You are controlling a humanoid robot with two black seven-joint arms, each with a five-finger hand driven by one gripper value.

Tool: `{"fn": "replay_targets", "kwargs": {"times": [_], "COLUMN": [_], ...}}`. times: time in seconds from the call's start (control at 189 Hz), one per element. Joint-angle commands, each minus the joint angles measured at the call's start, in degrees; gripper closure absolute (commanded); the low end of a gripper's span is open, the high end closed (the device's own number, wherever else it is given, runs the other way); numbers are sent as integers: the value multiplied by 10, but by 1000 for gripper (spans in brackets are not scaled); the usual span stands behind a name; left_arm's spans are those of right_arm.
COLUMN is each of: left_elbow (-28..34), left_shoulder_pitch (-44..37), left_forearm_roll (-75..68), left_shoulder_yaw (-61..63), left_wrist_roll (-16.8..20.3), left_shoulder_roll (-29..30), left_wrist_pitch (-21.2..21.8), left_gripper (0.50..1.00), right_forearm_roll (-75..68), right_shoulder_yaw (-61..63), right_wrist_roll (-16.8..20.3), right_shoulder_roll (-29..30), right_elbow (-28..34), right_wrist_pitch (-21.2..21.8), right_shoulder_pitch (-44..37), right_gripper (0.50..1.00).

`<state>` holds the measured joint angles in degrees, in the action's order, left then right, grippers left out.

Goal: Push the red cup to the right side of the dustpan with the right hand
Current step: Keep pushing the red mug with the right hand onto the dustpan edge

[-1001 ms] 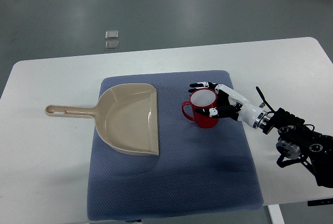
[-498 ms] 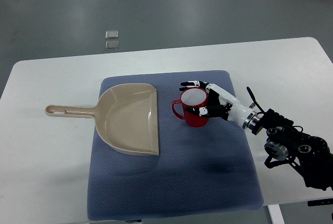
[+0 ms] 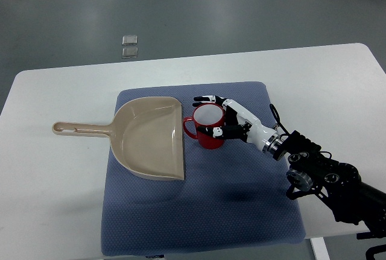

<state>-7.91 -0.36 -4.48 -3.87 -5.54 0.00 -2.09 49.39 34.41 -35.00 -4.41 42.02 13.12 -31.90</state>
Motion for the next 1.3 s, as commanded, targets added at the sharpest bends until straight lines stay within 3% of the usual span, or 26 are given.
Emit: {"fn": "replay_targets", "kwargs": {"times": [0.0,0.376,1.297], "left_elbow": [0,0,0], "left_shoulder_pitch": [0,0,0], "left_forearm_roll": [0,0,0], "left_shoulder_yaw": [0,0,0], "left_wrist_roll": [0,0,0], "left_shoulder_roll": [0,0,0], "left_wrist_pitch": [0,0,0], "left_gripper": [500,500,500], "right_forearm_roll": [0,-1,0], "right_shoulder_yaw": [0,2,0], "right_wrist_roll": [0,0,0], "right_shoulder_roll": [8,34,44], "right_elbow": [-5,-6,-18], "right_wrist_pitch": [-8,-38,-57], "right_shoulder_pitch": [1,1,-3], "right_gripper": [726,740,760]}}
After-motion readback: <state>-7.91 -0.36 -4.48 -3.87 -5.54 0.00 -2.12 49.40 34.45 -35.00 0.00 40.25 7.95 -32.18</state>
